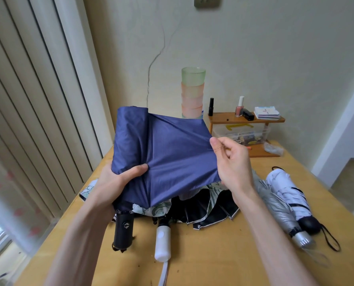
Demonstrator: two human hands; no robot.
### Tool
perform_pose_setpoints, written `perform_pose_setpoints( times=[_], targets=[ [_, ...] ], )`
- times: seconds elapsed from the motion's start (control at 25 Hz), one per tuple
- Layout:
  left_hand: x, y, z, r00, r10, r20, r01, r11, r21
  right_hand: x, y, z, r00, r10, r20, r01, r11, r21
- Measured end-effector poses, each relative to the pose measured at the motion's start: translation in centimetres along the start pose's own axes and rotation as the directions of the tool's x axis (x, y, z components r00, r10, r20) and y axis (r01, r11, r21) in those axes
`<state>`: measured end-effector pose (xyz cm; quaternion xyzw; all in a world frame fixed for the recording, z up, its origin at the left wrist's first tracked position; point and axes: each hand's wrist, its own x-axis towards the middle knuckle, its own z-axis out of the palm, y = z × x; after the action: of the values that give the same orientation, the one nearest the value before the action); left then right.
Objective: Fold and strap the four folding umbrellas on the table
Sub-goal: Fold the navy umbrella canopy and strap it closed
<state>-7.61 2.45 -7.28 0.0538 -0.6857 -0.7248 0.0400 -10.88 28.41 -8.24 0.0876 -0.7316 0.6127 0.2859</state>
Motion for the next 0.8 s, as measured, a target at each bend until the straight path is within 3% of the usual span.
perform_pose_setpoints(
  times=[0.32,0.52,0.8],
  targets=[
    [0.1,-0.8,1.6,0.996,0.082,-0.045,-0.079,0.995,0.066,0.2,0.0,-0.3,0.989,0.031,0.147,-0.040,0.997,0.061],
    [0.3,-0.9,2.7,0.978,0.165,-0.128,-0.137,0.970,0.203,0.1,0.2,-0.2,0.998,-0.008,0.067,0.009,1.000,-0.015],
    [0.4,-1.1,2.0,0.958,0.273,-0.087,-0.247,0.941,0.230,-0.2,-0.8,0.2,0.997,-0.013,0.074,0.015,1.000,-0.022]
  ],
)
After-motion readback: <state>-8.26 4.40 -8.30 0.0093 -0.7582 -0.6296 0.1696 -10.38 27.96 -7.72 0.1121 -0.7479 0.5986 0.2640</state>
